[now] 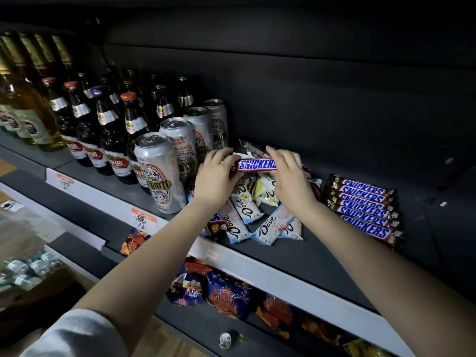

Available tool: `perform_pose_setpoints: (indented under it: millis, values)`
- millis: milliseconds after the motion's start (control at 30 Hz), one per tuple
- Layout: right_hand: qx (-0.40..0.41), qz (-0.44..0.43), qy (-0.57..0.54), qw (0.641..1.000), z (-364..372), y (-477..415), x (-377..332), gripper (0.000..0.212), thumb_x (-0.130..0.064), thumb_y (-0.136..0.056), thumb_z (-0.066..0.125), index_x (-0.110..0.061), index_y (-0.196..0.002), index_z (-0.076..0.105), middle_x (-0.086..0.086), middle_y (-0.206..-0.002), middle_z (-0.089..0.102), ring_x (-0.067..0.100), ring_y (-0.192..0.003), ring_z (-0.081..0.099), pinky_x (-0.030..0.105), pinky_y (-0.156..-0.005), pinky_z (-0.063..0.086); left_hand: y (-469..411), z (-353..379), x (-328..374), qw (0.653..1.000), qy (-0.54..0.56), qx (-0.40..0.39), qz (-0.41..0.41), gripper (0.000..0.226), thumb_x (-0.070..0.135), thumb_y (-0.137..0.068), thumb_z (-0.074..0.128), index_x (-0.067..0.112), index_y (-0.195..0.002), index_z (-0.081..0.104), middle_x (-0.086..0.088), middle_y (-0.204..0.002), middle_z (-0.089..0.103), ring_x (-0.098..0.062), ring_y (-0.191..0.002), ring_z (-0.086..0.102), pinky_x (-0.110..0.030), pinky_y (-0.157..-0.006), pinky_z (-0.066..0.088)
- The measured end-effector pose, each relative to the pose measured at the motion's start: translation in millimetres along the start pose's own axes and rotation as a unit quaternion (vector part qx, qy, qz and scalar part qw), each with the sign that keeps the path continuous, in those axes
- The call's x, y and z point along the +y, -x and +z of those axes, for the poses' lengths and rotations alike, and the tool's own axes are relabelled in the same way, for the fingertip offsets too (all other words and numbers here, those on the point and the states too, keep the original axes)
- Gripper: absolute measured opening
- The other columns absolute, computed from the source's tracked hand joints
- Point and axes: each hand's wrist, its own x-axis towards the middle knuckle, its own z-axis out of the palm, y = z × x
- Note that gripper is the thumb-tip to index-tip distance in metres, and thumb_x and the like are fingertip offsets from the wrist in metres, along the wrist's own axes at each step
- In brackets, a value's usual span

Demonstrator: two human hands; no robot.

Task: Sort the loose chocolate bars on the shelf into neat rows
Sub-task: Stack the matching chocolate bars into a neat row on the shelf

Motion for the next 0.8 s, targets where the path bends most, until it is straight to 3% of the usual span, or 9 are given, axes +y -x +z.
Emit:
perform_pose_setpoints:
  millis: [333, 600, 800]
  values:
    - [0.036, 0.043, 0.074, 0.996, -68, 52, 49, 0.039, 0.005, -0.079, 0.064, 0.001, -0.117, 0.059, 0.014, -0.113, 0.056, 0.030, -0.108, 0.052, 0.041, -0.091, 0.051, -8, 22, 78, 0.996, 0.038, -0.006, 0.075, 0.034, 0.029, -0.082, 0.066, 0.018, -0.114, 0.061, -0.001, -0.111, 0.065, -0.031, -0.106, 0.050, -0.042, -0.086, 0.044]
    - [0.031, 0.119, 0.112, 0.986, -130, 110, 72, 0.035, -0.002, -0.086, 0.055, -0.003, -0.121, 0.057, 0.009, -0.116, 0.053, 0.023, -0.109, 0.046, 0.033, -0.096, 0.043, 11, 41, 150, 0.985, 0.101, -0.053, 0.128, 0.036, 0.033, -0.083, 0.063, 0.023, -0.117, 0.058, 0.002, -0.116, 0.062, -0.028, -0.112, 0.046, -0.039, -0.091, 0.040]
    - [-0.006, 0.146, 0.125, 0.981, -147, 156, 74, 0.035, -0.008, -0.086, 0.061, -0.003, -0.120, 0.058, 0.010, -0.116, 0.054, 0.026, -0.109, 0.049, 0.038, -0.098, 0.044, 46, 50, 173, 0.978, 0.114, -0.085, 0.150, 0.038, 0.032, -0.084, 0.064, 0.021, -0.120, 0.058, 0.000, -0.120, 0.061, -0.026, -0.116, 0.046, -0.035, -0.096, 0.037]
